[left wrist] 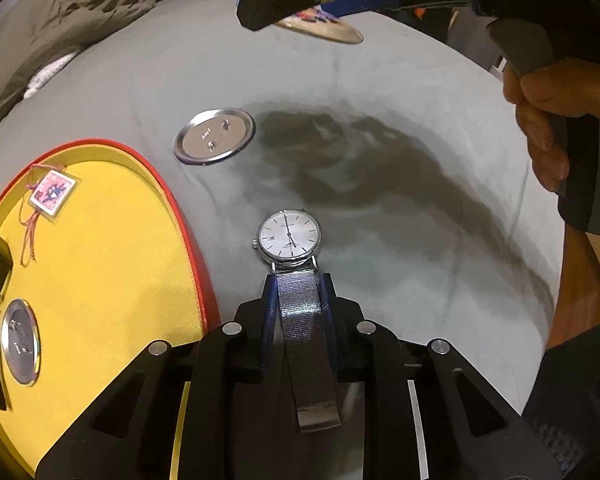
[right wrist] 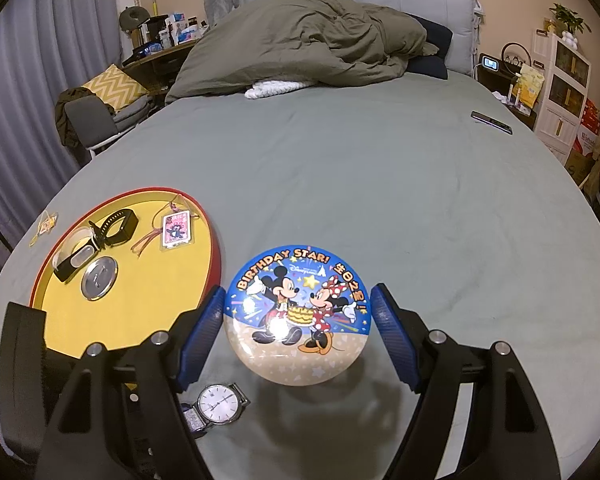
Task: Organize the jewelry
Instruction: 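Lift the watch with the left tool while the right tool carries the Mickey badge toward the tray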
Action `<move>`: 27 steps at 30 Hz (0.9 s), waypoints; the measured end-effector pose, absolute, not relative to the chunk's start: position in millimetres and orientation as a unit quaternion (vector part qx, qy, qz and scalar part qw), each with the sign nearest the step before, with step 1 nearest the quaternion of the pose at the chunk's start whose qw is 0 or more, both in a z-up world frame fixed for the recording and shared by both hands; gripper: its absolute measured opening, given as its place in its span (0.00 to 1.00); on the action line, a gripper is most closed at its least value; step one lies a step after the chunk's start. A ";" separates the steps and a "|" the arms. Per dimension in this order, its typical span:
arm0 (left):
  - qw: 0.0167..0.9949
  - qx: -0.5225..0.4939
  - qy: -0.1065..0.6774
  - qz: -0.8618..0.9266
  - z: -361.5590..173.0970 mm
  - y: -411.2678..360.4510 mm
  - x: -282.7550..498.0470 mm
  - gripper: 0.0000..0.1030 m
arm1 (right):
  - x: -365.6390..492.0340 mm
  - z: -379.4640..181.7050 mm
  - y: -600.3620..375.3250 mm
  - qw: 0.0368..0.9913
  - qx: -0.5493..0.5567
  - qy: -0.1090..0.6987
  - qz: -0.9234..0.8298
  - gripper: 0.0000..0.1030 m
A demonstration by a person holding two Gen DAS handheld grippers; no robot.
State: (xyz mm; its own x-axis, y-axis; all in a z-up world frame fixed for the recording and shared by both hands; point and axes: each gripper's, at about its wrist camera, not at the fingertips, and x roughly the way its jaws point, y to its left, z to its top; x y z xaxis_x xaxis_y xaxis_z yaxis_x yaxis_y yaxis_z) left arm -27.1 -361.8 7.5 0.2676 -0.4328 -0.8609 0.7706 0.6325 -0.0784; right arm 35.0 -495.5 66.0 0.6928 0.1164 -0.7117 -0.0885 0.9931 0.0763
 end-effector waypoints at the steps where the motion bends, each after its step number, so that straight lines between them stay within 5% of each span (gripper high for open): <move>1: 0.776 0.182 0.462 -0.388 8.2 -363.5 -28.1 0.19 | 35.2 66.3 -495.7 0.920 0.018 0.387 0.056 0.68; 27: 0.805 0.157 0.409 -0.400 88.2 -340.7 -32.8 0.18 | 43.1 74.4 -482.0 0.925 0.015 0.376 0.060 0.68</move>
